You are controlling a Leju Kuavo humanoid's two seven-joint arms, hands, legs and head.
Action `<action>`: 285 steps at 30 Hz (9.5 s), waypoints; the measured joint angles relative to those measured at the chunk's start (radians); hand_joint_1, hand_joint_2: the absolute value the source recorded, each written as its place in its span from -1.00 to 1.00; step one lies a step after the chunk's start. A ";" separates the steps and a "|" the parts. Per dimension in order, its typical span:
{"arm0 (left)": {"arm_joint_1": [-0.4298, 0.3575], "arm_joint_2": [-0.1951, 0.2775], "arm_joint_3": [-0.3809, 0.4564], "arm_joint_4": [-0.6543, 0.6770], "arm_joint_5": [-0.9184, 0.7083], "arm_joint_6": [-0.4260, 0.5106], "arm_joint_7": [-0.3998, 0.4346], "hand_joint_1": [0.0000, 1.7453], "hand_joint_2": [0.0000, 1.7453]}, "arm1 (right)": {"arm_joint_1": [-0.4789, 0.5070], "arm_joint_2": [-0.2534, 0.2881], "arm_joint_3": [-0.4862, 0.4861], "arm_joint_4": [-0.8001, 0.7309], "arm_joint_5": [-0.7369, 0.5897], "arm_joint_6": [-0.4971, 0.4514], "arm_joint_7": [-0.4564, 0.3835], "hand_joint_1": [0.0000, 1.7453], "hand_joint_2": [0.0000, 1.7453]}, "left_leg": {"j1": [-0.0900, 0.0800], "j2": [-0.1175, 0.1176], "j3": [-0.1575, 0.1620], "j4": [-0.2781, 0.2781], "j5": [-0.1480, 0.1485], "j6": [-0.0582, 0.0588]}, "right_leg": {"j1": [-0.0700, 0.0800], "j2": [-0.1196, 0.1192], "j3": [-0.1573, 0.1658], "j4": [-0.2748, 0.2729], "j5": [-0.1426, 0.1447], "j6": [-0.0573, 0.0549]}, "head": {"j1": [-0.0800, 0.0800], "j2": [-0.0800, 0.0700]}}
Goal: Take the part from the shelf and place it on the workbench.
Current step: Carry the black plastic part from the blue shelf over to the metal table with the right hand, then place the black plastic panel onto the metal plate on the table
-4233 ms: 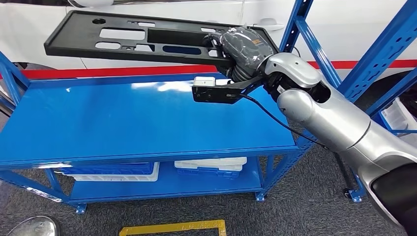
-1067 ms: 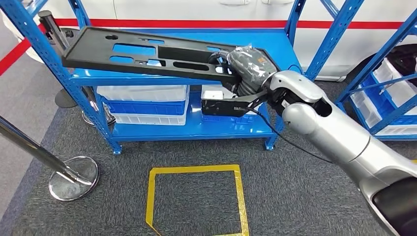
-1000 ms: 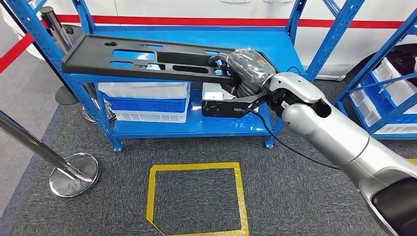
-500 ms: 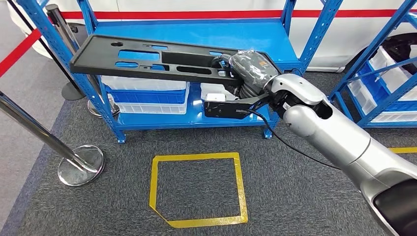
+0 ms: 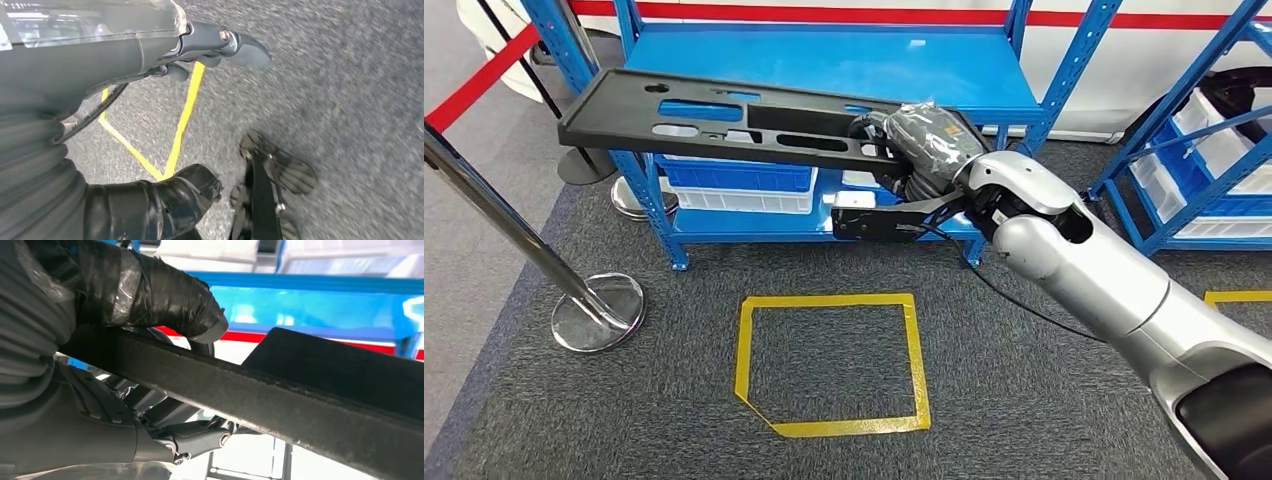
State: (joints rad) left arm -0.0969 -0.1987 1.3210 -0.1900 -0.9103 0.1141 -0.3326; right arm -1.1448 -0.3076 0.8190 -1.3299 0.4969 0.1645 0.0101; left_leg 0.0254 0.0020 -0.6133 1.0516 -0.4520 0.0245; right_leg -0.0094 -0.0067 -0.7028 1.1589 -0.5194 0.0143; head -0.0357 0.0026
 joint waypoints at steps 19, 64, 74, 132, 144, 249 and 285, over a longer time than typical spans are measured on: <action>0.001 0.001 -0.003 0.000 -0.009 -0.004 -0.005 -1.00 1.00 | 0.000 0.006 0.000 -0.001 0.011 -0.007 0.004 1.00 1.00 | -0.004 -0.004 -0.139 0.254 -0.070 -0.044 | 0.013 -0.005 0.089 -0.152 0.109 -0.060 | -0.002 0.000; 0.004 0.005 -0.006 0.000 -0.009 -0.025 -0.022 -1.00 1.00 | -0.034 -0.003 0.002 0.020 0.097 0.023 0.045 1.00 1.00 | 0.001 0.023 0.045 -0.048 -0.001 -0.004 | -0.003 0.013 -0.032 0.141 -0.049 0.008 | 0.005 0.000; 0.002 0.000 -0.005 0.000 -0.007 -0.018 -0.022 -1.00 1.00 | -0.056 0.004 0.012 0.036 0.106 0.027 0.048 1.00 1.00 | -0.007 0.095 0.036 -0.012 -0.026 -0.043 | 0.005 -0.037 0.086 -0.120 0.076 -0.023 | 0.004 0.000; 0.004 -0.005 -0.004 -0.001 -0.009 -0.039 -0.019 -1.00 1.00 | -0.211 0.122 0.152 0.184 0.238 0.122 0.084 1.00 1.00 | -0.011 0.098 0.044 -0.014 -0.044 -0.012 | 0.034 -0.091 0.049 -0.104 0.099 -0.025 | 0.020 0.000; 0.005 -0.004 -0.004 -0.001 -0.021 -0.034 -0.037 -1.00 1.00 | -0.215 0.145 0.154 0.198 0.235 0.124 0.087 1.00 1.00 | -0.005 -0.009 -0.046 0.158 -0.084 -0.039 | 0.013 0.079 0.068 -0.124 0.105 -0.047 | 0.018 0.000; 0.010 0.007 -0.012 -0.001 -0.071 -0.040 -0.011 -1.00 1.00 | -0.264 -0.060 0.170 0.184 0.233 0.186 0.124 1.00 1.00 | -0.001 0.012 0.015 -0.010 -0.008 0.010 | -0.001 0.015 -0.075 0.131 -0.001 0.017 | 0.029 0.000; 0.006 0.006 -0.021 -0.001 -0.080 -0.031 0.013 -1.00 1.00 | -0.272 -0.110 0.170 0.175 0.233 0.183 0.119 1.00 1.00 | -0.003 0.078 0.032 -0.017 -0.015 -0.001 | -0.001 -0.044 0.010 -0.051 0.117 0.013 | 0.030 0.000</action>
State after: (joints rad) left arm -0.0912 -0.1926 1.3000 -0.1907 -0.9902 0.0828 -0.3197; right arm -1.4165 -0.4175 0.9888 -1.1546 0.7294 0.3476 0.1293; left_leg 0.0225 0.0799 -0.5817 1.0343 -0.4667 0.0235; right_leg -0.0101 -0.0509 -0.6932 1.1075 -0.4028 0.0278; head -0.0059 0.0025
